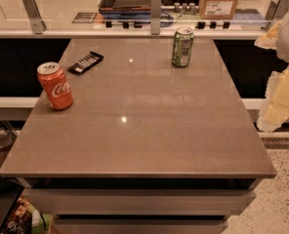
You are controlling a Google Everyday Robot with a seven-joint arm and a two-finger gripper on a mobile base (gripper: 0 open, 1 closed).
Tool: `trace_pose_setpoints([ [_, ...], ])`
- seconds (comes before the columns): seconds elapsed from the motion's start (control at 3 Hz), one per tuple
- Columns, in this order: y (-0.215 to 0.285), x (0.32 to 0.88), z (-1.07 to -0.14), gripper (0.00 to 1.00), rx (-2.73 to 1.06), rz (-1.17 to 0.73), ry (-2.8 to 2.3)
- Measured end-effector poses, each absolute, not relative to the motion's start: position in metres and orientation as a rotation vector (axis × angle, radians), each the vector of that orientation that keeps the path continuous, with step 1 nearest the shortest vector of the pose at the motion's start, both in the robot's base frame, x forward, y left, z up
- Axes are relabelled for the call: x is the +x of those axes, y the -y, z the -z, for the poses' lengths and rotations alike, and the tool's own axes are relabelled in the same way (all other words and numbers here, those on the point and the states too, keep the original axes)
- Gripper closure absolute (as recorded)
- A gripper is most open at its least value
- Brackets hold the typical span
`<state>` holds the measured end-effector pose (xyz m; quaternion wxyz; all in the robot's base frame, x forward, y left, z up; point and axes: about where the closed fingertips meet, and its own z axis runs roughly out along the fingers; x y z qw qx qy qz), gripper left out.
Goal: Move green can near coke can
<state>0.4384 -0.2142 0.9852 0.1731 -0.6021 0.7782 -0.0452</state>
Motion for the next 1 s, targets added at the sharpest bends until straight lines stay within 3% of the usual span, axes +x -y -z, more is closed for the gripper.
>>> trace_pose_setpoints([
  [1.0, 0.212, 0.482, -0.99, 0.0, -1.552, 0.053, -2.102],
])
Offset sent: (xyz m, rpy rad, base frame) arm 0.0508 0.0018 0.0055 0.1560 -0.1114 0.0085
